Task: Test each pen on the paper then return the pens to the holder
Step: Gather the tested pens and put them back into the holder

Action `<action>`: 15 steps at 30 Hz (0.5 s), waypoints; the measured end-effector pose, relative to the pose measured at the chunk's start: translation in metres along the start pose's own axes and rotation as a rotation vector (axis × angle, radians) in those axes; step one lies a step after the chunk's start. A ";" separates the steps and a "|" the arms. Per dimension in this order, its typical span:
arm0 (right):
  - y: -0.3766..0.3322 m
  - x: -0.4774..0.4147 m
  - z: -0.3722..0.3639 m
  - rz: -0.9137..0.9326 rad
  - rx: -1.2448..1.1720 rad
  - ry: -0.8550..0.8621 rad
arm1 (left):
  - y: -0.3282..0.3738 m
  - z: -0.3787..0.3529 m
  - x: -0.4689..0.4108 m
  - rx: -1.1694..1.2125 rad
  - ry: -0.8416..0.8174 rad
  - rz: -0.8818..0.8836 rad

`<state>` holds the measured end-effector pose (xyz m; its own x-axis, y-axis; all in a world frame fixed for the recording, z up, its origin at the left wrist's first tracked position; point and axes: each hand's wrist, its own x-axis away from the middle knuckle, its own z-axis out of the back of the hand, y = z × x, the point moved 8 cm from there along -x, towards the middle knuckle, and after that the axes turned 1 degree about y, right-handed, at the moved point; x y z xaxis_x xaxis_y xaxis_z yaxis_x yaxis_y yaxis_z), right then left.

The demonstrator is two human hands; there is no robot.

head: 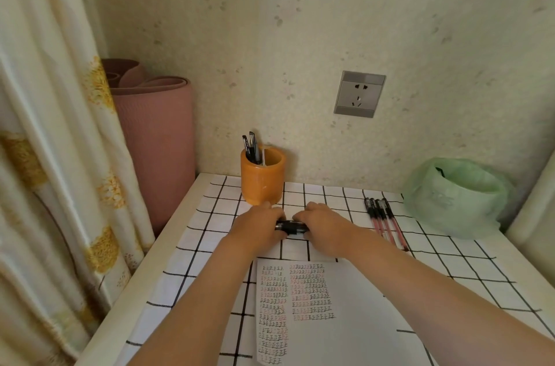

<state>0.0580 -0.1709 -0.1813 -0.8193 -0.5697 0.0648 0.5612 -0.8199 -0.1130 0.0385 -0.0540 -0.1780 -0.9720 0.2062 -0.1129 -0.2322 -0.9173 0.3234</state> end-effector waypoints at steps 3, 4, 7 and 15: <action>-0.006 -0.001 -0.001 0.024 0.040 0.029 | -0.001 0.001 0.000 0.005 0.002 -0.008; -0.009 0.000 0.000 0.034 0.046 0.035 | -0.001 0.002 0.000 0.005 -0.008 -0.006; -0.013 0.000 0.002 0.055 0.020 0.060 | -0.003 0.009 0.000 0.124 -0.045 0.019; -0.024 -0.006 0.037 0.023 -0.372 0.111 | -0.011 0.067 -0.002 0.853 0.138 0.057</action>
<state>0.0537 -0.1501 -0.1427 -0.8261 -0.5615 -0.0476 0.5155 -0.7190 -0.4661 0.0405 -0.0212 -0.1188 -0.9826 0.0742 -0.1704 -0.1856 -0.3449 0.9201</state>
